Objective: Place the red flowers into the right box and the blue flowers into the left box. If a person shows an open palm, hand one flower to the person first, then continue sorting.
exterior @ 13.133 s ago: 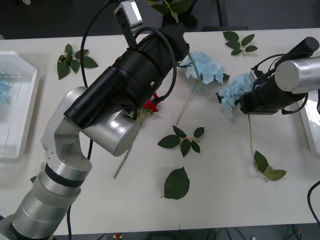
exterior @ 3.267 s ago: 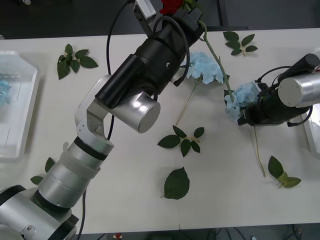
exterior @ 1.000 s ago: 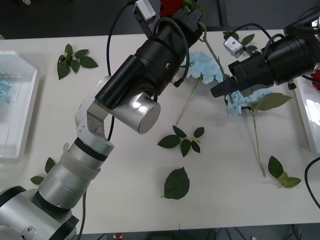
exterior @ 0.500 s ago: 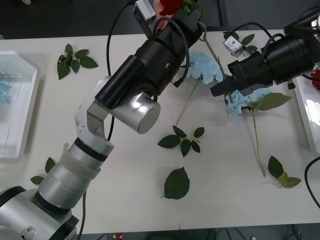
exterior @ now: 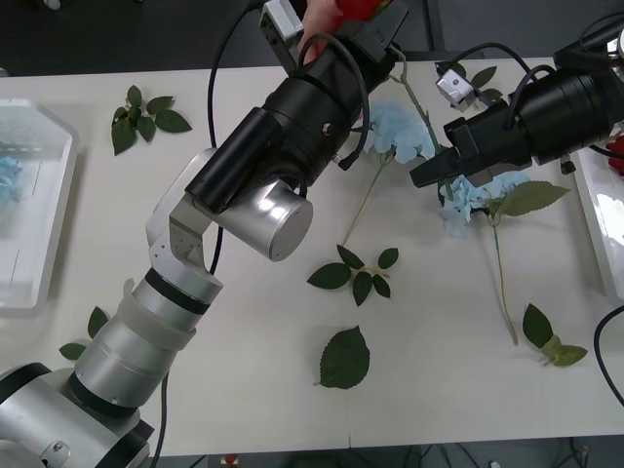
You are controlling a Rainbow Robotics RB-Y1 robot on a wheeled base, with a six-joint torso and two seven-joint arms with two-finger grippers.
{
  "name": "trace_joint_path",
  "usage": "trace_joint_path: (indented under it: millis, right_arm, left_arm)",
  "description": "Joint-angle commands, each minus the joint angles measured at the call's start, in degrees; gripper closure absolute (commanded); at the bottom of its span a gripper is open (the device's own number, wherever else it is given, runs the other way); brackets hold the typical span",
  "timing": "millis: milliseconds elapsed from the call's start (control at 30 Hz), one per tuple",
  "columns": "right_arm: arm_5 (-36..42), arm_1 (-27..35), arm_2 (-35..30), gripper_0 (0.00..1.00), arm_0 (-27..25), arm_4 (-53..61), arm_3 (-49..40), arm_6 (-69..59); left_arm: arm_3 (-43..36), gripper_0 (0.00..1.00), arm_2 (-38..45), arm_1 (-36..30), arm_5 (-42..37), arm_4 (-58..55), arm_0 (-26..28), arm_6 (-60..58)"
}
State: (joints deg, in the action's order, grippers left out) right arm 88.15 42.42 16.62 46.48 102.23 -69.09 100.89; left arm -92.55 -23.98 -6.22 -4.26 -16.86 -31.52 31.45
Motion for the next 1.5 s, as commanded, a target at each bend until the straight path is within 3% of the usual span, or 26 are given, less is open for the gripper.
trace_joint_path:
  millis: [33, 200, 667, 900, 1500]
  right_arm:
    - [-0.7, -0.41, 0.35, 1.0, 2.47, -0.28, -1.57, -0.35]
    - [-0.88, -0.49, 0.35, 1.0, 2.47, -0.01, -1.57, -0.35]
    - [-4.65, 0.91, -1.15, 1.0, 2.39, 0.34, -0.08, -0.43]
    - [-7.64, 1.7, -8.09, 1.0, 2.56, 0.34, 5.72, 1.76]
    - [-38.14, 2.14, -8.71, 1.0, 5.73, 1.13, 7.04, 31.65]
  left_arm:
    - [-1.58, 0.09, 1.39, 1.56, 0.92, -0.45, 0.5, 1.86]
    - [-1.58, 0.0, 1.39, 1.56, 0.92, -0.45, 0.5, 1.86]
    - [-1.58, 0.0, 1.39, 1.56, 0.92, -0.45, 0.5, 1.86]
    - [-1.58, 0.0, 1.39, 1.56, 0.92, -0.45, 0.5, 1.86]
    - [-1.58, 0.0, 1.39, 1.56, 0.92, -0.45, 0.5, 1.86]
